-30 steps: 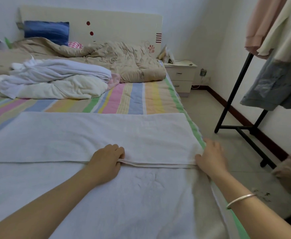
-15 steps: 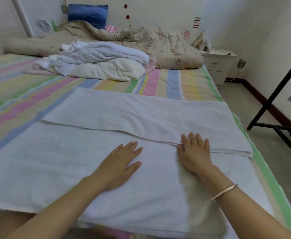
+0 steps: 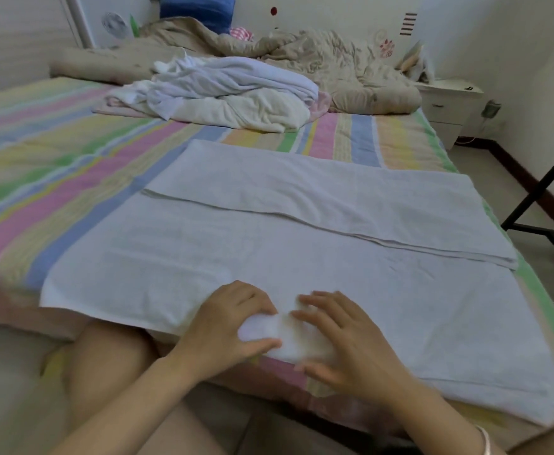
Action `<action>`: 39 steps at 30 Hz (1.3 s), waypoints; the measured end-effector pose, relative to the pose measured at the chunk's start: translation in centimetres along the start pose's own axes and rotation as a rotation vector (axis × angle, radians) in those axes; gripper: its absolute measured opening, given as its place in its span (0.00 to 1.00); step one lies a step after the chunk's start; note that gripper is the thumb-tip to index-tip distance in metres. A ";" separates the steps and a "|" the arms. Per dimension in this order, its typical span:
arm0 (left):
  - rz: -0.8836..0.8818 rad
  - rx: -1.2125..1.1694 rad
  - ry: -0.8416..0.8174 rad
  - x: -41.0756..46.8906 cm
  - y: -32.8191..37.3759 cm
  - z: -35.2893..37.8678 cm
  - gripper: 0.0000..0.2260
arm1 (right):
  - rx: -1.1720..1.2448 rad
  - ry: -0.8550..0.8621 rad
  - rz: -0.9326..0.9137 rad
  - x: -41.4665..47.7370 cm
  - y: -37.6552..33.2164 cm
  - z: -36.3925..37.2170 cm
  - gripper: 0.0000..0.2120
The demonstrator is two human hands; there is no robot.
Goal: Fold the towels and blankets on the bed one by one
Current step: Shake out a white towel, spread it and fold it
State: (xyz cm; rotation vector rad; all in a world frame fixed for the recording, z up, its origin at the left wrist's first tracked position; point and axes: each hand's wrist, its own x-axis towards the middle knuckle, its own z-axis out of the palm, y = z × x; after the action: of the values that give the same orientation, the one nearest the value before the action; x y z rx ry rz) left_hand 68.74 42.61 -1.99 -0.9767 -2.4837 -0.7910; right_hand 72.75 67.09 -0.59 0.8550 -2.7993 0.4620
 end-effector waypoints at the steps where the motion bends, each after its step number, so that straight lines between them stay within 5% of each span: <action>1: 0.020 0.043 -0.072 -0.2 -0.3 -0.1 0.20 | -0.006 -0.053 0.004 -0.2 -0.3 0.0 0.36; 7: 0.023 0.147 -0.313 0.4 -0.2 -1.1 0.22 | -0.098 -0.070 0.008 0.2 -0.4 0.2 0.28; 11: -0.168 -0.100 -0.339 1.5 -0.2 -3.8 0.19 | 0.111 -0.147 0.156 0.6 0.1 -2.4 0.23; 14: -0.222 -0.082 -0.256 3.1 -1.4 -6.1 0.16 | 0.098 -0.052 0.248 1.0 1.2 -4.4 0.16; 22: -0.351 0.530 -0.032 11.4 -6.8 -5.4 0.14 | -0.447 0.216 0.564 4.2 6.0 -6.0 0.05; 26: -0.348 0.536 0.277 16.4 -9.0 -2.7 0.17 | -0.524 0.376 0.641 7.3 10.2 -7.6 0.11; 32: -0.109 0.540 0.455 27.0 -13.2 -2.0 0.18 | -0.605 0.604 0.457 13.8 18.8 -11.1 0.11; 39: -0.092 0.715 0.162 35.1 -20.6 1.6 0.15 | -0.672 0.385 0.370 21.3 28.4 -12.0 0.12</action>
State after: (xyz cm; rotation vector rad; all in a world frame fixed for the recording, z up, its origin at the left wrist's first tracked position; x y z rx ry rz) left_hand 29.55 48.88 6.96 -0.5147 -2.3851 0.0279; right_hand 40.07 82.62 9.24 0.0913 -2.4704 -0.2512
